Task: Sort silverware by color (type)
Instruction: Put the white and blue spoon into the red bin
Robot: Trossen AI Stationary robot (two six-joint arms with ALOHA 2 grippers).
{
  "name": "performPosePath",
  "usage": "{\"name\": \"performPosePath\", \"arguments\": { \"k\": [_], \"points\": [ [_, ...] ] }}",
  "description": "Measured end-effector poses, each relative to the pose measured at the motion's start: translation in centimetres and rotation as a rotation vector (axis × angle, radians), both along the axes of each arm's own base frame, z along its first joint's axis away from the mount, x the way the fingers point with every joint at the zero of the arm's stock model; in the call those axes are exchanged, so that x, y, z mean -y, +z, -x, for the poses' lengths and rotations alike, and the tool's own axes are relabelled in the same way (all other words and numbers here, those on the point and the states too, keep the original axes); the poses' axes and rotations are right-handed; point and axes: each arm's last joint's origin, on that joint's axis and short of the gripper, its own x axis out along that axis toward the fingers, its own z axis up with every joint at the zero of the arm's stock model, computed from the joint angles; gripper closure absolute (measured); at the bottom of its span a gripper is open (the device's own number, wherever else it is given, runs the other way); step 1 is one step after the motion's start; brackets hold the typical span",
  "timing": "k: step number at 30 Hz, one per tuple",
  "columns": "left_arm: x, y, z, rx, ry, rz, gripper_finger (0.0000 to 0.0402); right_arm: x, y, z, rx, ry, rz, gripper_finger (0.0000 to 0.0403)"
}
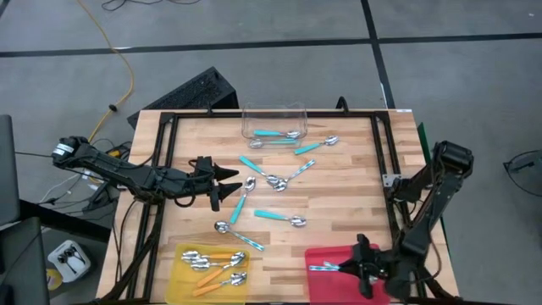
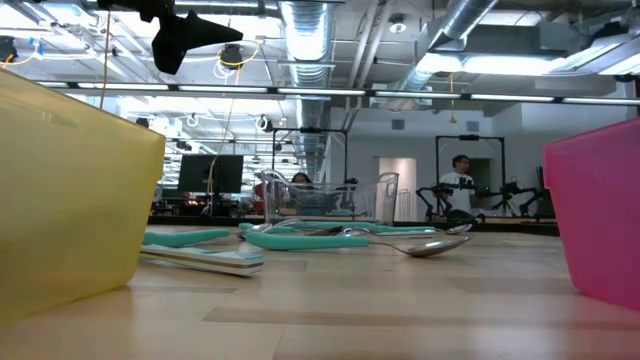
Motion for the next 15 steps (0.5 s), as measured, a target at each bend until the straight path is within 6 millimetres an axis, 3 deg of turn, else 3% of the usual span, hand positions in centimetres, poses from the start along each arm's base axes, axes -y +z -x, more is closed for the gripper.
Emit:
{"name": "performPosePath", "arguments": {
  "k": [9, 15],
  "points": [
    [0.0, 0.0, 0.0, 0.000, 0.009, -0.002, 0.0164, -0.3, -3.6, -1.3, -0.127, 0.021, 0.094, 0.0358],
    [-0.1, 0.0, 0.0, 0.001, 0.033, -0.006, 0.0164, 0.1, -4.1, -2.1, -0.142, 0.040, 0.146, 0.0358]
  ]
}}
